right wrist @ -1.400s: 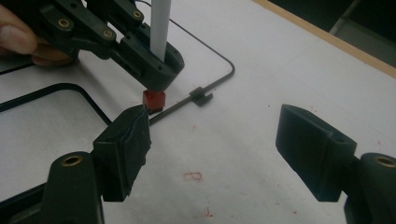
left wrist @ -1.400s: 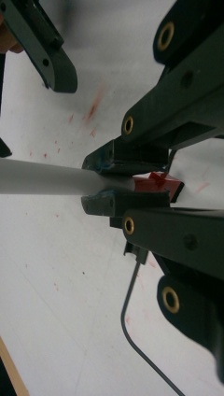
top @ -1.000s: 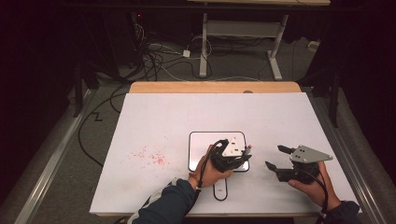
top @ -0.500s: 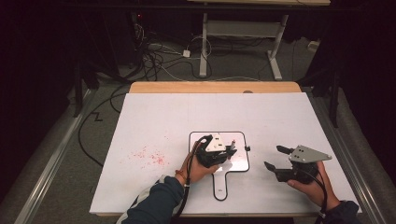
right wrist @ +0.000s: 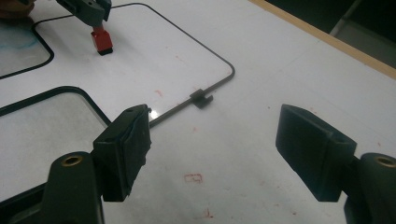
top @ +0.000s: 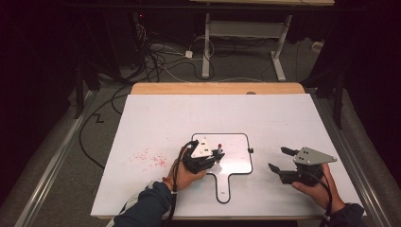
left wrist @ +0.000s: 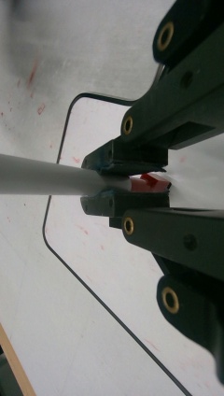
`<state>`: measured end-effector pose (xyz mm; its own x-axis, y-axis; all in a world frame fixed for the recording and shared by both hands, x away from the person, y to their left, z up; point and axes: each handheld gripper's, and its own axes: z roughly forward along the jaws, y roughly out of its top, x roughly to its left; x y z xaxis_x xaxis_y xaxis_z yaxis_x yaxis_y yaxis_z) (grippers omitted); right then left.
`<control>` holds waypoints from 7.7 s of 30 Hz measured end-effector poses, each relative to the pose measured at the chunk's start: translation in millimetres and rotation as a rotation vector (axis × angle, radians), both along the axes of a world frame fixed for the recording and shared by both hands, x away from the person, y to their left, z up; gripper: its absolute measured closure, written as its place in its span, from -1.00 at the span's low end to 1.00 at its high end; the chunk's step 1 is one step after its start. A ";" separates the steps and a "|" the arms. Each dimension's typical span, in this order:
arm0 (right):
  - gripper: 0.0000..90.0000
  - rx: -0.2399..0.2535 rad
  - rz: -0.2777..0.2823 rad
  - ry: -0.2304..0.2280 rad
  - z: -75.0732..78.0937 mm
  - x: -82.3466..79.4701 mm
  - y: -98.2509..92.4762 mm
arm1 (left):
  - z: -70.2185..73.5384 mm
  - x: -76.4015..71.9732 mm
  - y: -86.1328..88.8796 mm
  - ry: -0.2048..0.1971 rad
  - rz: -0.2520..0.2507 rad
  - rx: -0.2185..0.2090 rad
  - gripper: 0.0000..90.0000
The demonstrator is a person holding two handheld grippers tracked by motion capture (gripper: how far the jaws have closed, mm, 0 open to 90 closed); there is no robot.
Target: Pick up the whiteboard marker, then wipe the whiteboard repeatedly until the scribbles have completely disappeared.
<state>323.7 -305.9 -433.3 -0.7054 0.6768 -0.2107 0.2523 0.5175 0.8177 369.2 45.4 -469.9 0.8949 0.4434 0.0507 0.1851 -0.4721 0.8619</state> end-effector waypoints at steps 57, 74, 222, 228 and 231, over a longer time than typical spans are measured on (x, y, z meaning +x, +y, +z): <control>-0.40 -0.017 0.008 -0.002 -1.5 -0.2 -0.5 | 6.7 20.6 -96.6 -0.003 -0.064 0.029 0.75; -0.40 -0.010 0.004 -0.006 0.2 -1.4 -2.0 | 7.5 9.7 -66.5 0.010 -0.050 0.037 0.75; -0.25 0.116 -0.005 -0.051 23.0 55.8 57.8 | -18.6 -55.2 74.1 0.030 0.586 -0.381 -0.53; -0.34 0.114 0.010 -0.073 27.2 48.3 51.3 | -18.9 -56.5 74.1 0.026 0.586 -0.373 -0.53; -0.37 0.113 0.015 -0.082 29.3 44.3 48.6 | -18.9 -56.8 74.3 0.023 0.587 -0.372 -0.53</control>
<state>368.0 -257.3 -404.0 -0.6991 0.6890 -0.1912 0.1755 0.4245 0.8883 312.4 119.7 -488.8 0.5011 0.8385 -0.2142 0.3393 0.0374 0.9399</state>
